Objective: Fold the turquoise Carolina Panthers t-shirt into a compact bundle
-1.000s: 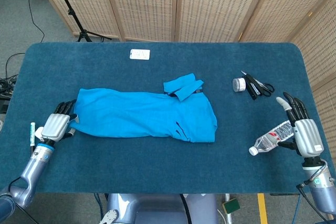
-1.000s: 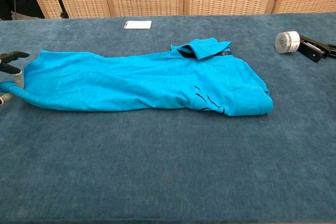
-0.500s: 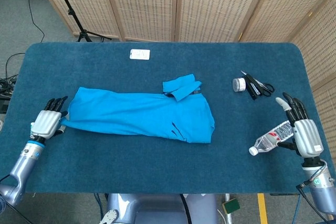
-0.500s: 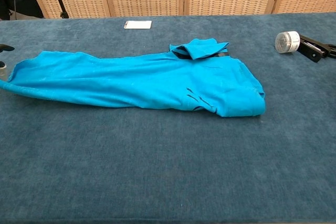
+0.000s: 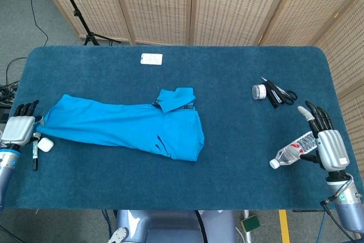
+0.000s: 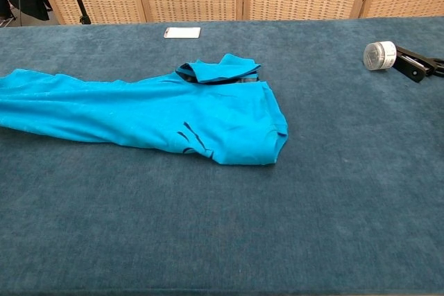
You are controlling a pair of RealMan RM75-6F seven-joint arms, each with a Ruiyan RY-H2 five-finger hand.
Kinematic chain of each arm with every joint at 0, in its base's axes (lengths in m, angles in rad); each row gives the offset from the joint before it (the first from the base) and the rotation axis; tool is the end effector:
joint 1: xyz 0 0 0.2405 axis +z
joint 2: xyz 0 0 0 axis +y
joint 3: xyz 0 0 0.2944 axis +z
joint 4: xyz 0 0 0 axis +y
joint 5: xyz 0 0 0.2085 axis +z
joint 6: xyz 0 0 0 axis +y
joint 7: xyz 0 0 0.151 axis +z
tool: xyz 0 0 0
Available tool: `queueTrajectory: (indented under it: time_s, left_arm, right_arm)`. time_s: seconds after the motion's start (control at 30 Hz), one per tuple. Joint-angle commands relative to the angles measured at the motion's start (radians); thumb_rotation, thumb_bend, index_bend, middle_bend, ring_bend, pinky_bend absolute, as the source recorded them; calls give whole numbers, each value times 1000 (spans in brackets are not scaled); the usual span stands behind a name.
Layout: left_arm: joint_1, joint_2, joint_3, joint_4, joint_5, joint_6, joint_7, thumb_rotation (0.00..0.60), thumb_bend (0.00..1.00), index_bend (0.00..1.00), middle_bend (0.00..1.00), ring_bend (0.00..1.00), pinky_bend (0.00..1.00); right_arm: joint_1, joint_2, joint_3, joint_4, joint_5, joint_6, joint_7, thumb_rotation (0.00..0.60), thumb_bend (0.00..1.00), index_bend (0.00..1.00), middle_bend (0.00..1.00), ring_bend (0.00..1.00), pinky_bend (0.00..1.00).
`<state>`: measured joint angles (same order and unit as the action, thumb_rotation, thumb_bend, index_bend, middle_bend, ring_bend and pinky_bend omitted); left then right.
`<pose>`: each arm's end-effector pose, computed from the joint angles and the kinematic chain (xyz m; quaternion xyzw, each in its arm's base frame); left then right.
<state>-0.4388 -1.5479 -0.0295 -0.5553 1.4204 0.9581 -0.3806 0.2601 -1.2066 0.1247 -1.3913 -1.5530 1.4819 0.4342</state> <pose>-0.4516 0.3514 0.1169 -0.6538 -0.3921 -0.2394 0.6012 -0.3266 -0.2694 0.1759 0.5648 -0.3953 0.5461 0.4759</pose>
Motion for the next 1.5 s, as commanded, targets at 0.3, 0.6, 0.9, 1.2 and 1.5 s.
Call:
queueTrajectory:
  time_s: [0.3,0.6,0.9,1.2,1.5]
  left_arm:
    - [19,-39,-12,212,-29,-103,-104,600,605,775,0,0,0]
    - [18,-57,-12,248,5,-3,-231,600,623,776,0,0,0]
    - [35,-60,-6,195,89,406,-364,600,639,776,0,0,0]
    - [-15,-30,-13,-33,158,600,-285,600,641,776,0,0,0]
    - [-107,-56,0,-296,258,621,-65,600,636,776,0,0,0]
  right_arm:
    - [1,-2,-1,2,0,-5,-3,600,0,0,0,0,11]
    - [0,-1,0,0,-1,-3,-3,600,0,0,0,0,11]
    - [-3,4,1,-4,-2,2,5,600,0,0,0,0,11]
    - [-7,13,2,-13,-8,11,17,600,0,0,0,0,11]
    - [-11,20,2,-19,-11,21,24,600,0,0,0,0,11]
